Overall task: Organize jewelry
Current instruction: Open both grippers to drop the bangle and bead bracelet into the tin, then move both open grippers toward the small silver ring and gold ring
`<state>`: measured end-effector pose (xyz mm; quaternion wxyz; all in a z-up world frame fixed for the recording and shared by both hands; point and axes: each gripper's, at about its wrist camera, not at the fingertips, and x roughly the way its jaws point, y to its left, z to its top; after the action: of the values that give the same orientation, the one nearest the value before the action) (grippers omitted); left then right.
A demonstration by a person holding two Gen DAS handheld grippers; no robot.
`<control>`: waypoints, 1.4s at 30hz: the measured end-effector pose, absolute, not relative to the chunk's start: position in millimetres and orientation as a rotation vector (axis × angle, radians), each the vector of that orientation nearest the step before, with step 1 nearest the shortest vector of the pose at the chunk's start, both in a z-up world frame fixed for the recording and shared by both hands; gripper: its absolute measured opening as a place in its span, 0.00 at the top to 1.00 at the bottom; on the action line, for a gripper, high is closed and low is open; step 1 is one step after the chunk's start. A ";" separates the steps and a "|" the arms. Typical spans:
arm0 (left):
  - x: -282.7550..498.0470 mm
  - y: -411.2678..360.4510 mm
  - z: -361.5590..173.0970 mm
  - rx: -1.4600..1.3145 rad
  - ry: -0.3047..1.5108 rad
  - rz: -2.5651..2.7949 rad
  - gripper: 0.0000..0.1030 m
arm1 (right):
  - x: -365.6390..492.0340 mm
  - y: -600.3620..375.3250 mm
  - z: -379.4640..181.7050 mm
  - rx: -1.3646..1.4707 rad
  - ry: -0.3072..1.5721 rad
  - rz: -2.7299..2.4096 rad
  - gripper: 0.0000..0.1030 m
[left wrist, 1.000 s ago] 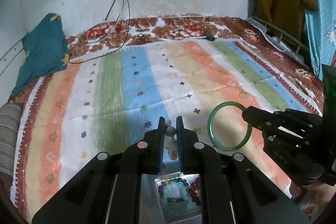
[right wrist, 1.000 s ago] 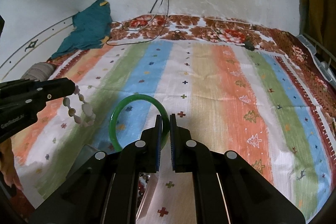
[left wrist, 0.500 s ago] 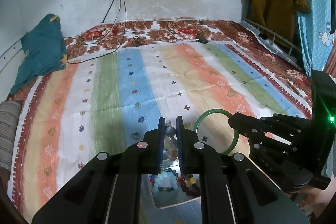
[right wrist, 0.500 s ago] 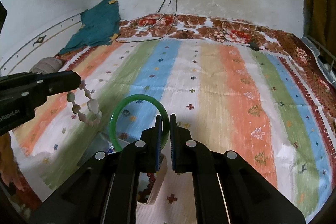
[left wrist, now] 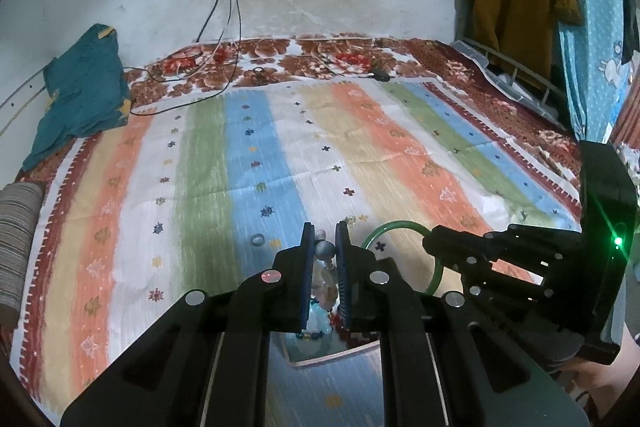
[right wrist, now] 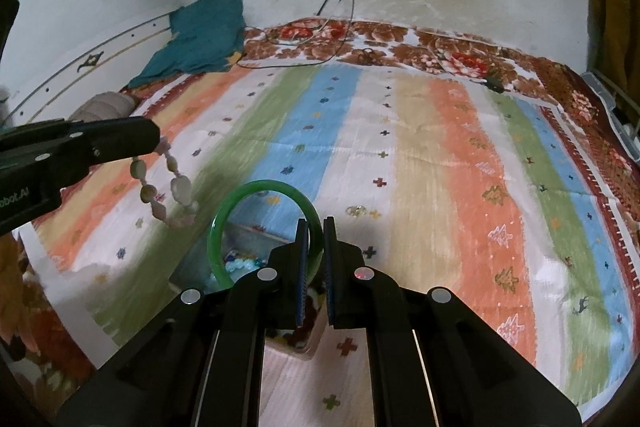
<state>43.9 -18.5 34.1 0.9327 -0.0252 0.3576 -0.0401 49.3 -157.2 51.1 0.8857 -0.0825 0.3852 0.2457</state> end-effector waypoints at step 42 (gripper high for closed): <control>61.4 23.4 1.6 -0.184 0.884 0.098 0.39 | 77.9 -182.9 34.5 -0.059 0.915 0.455 0.40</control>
<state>61.4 23.4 1.6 0.8986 -0.0890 0.4270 0.0471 77.9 -182.9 34.5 0.8718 -0.0283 0.4378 0.2178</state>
